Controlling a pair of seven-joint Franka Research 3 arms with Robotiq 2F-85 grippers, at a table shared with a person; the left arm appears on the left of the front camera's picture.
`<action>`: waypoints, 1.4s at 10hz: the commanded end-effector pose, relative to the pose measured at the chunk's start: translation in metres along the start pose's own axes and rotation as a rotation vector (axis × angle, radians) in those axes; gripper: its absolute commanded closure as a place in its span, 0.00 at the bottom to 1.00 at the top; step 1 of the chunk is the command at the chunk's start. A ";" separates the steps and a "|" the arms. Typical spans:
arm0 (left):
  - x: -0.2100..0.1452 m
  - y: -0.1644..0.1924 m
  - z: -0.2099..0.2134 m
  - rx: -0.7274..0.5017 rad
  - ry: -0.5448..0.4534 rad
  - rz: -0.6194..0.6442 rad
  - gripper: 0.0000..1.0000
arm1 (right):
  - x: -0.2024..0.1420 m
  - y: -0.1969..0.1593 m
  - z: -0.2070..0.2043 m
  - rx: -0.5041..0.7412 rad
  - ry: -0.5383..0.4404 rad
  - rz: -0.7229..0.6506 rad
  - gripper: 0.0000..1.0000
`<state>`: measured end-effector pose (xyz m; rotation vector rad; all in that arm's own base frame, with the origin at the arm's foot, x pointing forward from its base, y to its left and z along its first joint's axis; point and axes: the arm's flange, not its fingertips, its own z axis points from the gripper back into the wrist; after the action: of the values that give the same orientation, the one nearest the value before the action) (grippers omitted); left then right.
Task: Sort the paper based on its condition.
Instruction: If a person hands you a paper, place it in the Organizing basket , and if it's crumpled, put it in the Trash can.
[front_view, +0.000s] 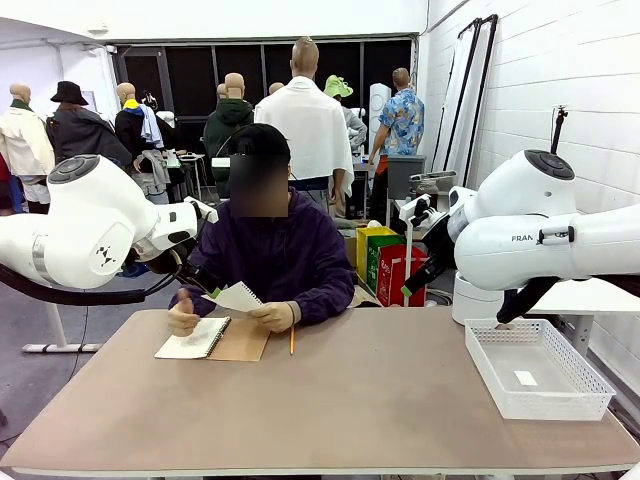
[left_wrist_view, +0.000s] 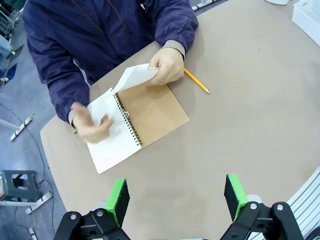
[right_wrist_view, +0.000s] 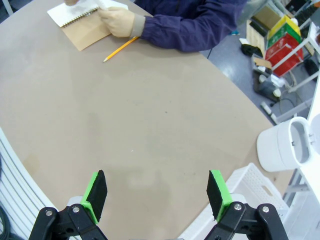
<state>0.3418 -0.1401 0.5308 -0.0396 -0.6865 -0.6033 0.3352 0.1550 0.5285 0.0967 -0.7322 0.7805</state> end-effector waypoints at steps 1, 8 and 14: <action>0.000 0.001 -0.001 0.001 0.003 -0.001 0.00 | 0.000 -0.001 -0.001 0.002 0.001 -0.003 0.00; 0.000 0.001 -0.001 0.001 0.003 -0.001 0.00 | 0.000 -0.001 -0.001 0.002 0.001 -0.003 0.00; 0.000 0.001 -0.001 0.001 0.003 -0.001 0.00 | 0.000 -0.001 -0.001 0.002 0.001 -0.003 0.00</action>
<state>0.3418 -0.1401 0.5308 -0.0396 -0.6865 -0.6033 0.3352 0.1550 0.5285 0.0967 -0.7322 0.7805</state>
